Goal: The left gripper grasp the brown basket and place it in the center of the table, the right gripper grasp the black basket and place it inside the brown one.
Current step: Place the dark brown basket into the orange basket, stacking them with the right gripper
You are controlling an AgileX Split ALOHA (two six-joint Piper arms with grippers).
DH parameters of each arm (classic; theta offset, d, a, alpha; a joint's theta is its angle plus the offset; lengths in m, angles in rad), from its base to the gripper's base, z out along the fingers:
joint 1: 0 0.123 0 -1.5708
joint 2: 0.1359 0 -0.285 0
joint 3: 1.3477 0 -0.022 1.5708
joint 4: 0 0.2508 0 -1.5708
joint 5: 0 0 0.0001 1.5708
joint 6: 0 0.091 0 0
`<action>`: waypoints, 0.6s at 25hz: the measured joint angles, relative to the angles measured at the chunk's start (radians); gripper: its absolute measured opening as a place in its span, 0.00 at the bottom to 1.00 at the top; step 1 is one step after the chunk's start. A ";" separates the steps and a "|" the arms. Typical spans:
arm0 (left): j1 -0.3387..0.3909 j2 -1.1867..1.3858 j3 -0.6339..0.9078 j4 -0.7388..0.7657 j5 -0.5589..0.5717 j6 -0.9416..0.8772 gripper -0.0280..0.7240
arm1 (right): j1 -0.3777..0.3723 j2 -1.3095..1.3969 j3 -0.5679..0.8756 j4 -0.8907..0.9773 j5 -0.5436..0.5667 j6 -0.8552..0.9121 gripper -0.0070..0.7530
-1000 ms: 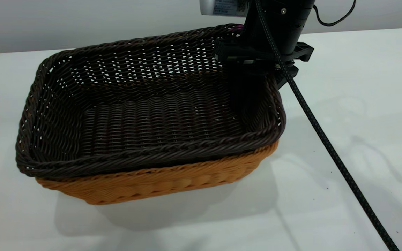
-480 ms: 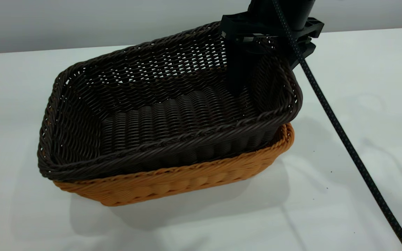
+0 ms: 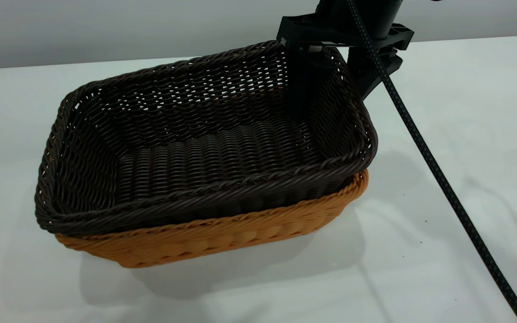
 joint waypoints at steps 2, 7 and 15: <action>0.000 0.000 0.000 0.000 0.000 0.000 0.74 | 0.000 0.000 0.000 -0.004 0.000 0.000 0.75; 0.000 0.000 0.000 0.000 0.000 0.000 0.74 | 0.000 -0.001 0.000 -0.046 0.012 0.000 0.75; 0.000 0.000 0.000 0.000 0.002 0.001 0.74 | 0.000 -0.034 -0.041 -0.109 0.035 0.023 0.75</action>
